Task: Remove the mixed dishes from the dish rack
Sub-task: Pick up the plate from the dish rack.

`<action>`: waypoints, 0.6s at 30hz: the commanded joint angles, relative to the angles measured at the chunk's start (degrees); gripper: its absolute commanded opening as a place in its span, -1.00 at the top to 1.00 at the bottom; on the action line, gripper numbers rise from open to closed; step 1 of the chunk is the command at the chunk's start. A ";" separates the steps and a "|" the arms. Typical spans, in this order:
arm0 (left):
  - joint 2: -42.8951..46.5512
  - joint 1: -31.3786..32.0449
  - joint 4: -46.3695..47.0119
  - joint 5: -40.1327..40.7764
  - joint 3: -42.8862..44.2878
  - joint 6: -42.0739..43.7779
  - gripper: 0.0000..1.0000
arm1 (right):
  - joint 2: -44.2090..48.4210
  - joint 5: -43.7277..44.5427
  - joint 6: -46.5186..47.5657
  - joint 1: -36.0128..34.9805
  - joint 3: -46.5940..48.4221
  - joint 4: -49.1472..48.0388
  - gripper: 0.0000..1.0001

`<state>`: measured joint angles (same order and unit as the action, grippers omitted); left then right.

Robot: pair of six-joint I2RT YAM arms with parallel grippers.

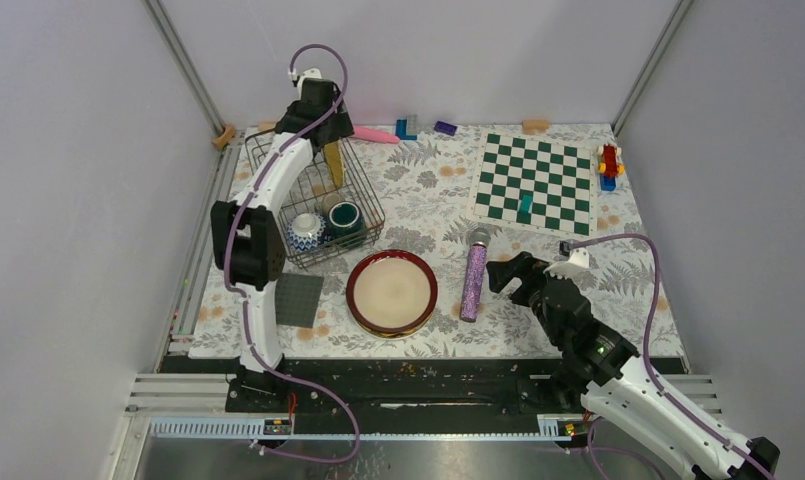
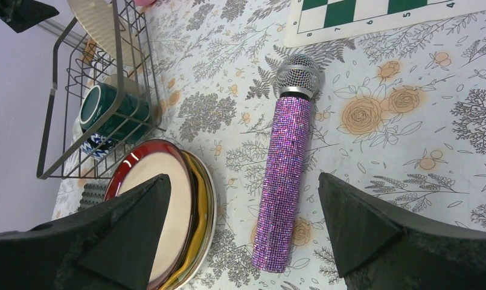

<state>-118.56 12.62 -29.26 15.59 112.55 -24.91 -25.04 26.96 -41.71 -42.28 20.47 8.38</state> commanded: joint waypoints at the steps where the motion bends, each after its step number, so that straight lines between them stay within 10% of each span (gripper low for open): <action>1: -3.72 -0.23 -1.18 -0.47 5.93 2.28 -0.40 | -0.12 3.28 0.93 -0.37 0.02 -0.11 -0.99; 18: -8.46 -0.23 0.83 0.45 7.33 3.46 0.33 | -2.07 4.58 1.31 -0.41 0.54 -0.30 -0.99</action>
<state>-126.96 12.67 -30.35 15.59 116.84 -22.24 -26.96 28.05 -40.95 -42.28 20.38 8.47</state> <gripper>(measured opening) 0.376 0.993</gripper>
